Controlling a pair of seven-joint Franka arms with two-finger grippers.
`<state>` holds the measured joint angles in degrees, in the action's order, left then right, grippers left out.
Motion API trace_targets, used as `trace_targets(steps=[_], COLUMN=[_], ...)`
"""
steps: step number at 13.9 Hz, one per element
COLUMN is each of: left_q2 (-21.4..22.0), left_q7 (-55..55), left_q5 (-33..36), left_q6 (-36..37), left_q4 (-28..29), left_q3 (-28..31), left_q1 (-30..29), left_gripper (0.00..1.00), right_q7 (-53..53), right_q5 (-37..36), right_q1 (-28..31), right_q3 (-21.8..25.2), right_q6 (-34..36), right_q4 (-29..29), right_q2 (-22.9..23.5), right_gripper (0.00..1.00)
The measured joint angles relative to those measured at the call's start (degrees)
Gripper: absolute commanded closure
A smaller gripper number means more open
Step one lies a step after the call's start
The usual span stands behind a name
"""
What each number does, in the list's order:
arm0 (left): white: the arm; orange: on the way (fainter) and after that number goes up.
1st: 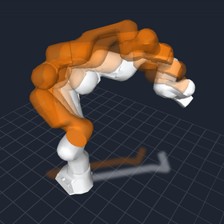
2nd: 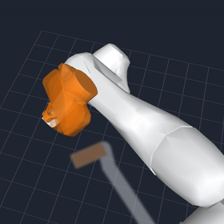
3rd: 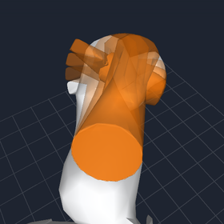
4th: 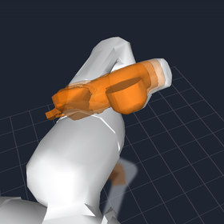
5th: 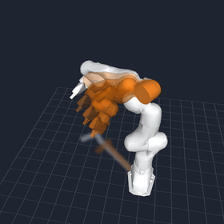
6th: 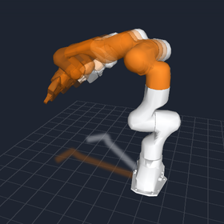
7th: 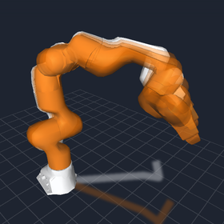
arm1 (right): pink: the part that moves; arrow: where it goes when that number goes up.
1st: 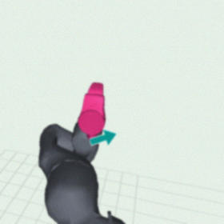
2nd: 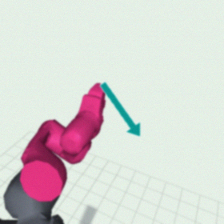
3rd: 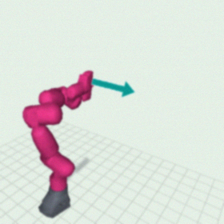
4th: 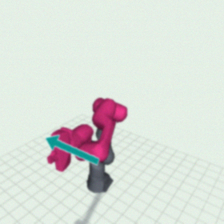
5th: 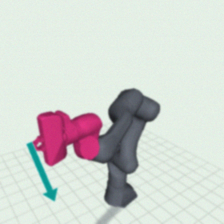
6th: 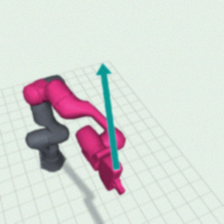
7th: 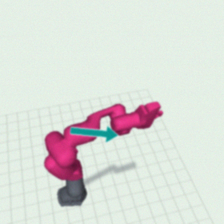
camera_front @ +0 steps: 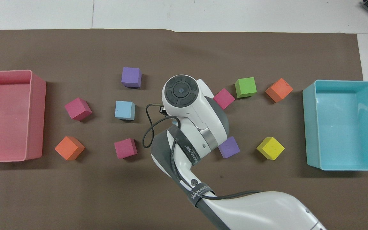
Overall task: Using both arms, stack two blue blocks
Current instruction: 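Carry the light-blue cube to the table center and release it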
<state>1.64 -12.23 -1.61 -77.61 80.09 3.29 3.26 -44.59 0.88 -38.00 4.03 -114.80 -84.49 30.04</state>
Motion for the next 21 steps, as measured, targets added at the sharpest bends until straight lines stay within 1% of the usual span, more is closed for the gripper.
trace_targets(steps=[4, 7, 15, 21], left_q2=[0.0, 0.0, 0.0, 0.1], left_q7=[0.0, 0.0, 0.0, 0.02], left_q5=[0.0, 0.0, 0.0, 0.0], left_q6=[0.0, 0.0, 0.0, 1.12], left_q4=[0.0, 0.0, 0.0, 0.0], left_q3=[0.0, 0.0, 0.0, 0.0], left_q1=[0.0, 0.0, 0.0, 0.0], left_gripper=[0.0, 0.0, 0.0, 0.0], right_q7=[-0.09, 1.7, 7.19, 7.93], right_q5=[0.01, -0.03, -0.08, -0.03], right_q1=[-1.66, -1.81, -1.91, -1.88], right_q3=[-0.02, -0.01, 0.05, 0.06], right_q6=[-4.49, -5.45, -5.59, -5.76], right_q4=[0.2, -0.89, -2.69, -2.87], right_q2=[2.7, 4.0, 4.06, 4.06], right_gripper=[1.0, 1.0, 1.0, 1.0])
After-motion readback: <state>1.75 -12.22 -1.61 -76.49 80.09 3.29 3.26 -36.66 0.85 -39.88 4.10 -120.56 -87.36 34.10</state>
